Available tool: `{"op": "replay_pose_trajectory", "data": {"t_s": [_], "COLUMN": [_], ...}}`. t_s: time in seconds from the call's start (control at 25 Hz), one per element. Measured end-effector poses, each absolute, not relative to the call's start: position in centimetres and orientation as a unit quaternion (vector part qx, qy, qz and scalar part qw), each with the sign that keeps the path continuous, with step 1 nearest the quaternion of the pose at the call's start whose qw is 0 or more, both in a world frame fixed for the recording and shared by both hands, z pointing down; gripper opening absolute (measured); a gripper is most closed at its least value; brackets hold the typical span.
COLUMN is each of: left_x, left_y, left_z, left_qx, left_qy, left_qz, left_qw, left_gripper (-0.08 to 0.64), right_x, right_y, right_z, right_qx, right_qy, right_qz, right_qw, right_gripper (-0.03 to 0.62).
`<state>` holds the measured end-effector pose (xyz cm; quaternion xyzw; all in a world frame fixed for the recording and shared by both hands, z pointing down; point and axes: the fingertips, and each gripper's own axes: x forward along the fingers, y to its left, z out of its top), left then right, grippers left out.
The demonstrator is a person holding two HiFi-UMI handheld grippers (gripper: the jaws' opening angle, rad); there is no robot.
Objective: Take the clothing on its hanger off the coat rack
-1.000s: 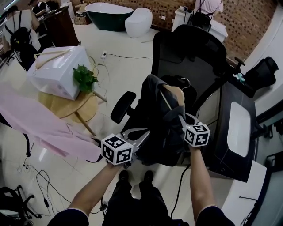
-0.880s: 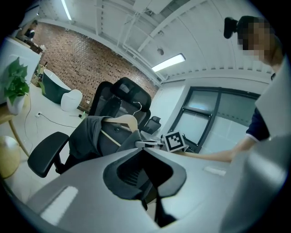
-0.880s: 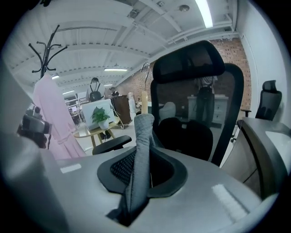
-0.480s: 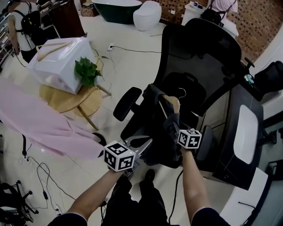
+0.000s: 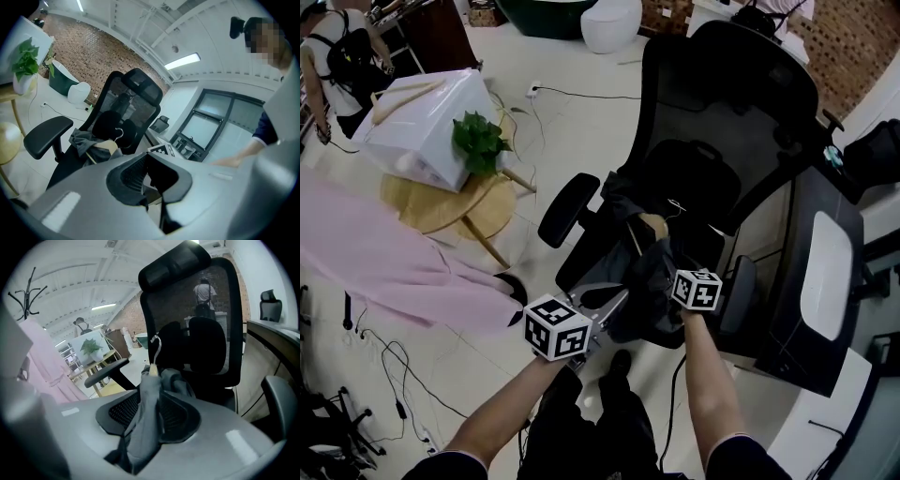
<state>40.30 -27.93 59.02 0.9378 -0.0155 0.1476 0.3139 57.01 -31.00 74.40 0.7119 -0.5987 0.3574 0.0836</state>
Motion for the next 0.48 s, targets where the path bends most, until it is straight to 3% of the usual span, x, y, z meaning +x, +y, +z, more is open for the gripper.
{"op": "replay_pose_trajectory", "data": {"t_s": [0.16, 0.48], "left_x": [40.5, 41.6], "left_y": [-28.3, -30.3], "left_z": [58.4, 51.8], "left_qx": [0.941, 0.959], "left_qy": [-0.016, -0.007], "left_qz": [0.143, 0.087], "left_qw": [0.306, 0.271], "left_gripper": [0.012, 0.012], "right_x": [58.0, 54.2], "right_y": [-30.4, -31.9], "right_z": [71.9, 57.5], "right_qx": [0.724, 0.713], "right_qy": [-0.599, -0.667], "right_qz": [0.331, 0.215], "right_qw": [0.085, 0.012], "right_gripper": [0.156, 0.126]}}
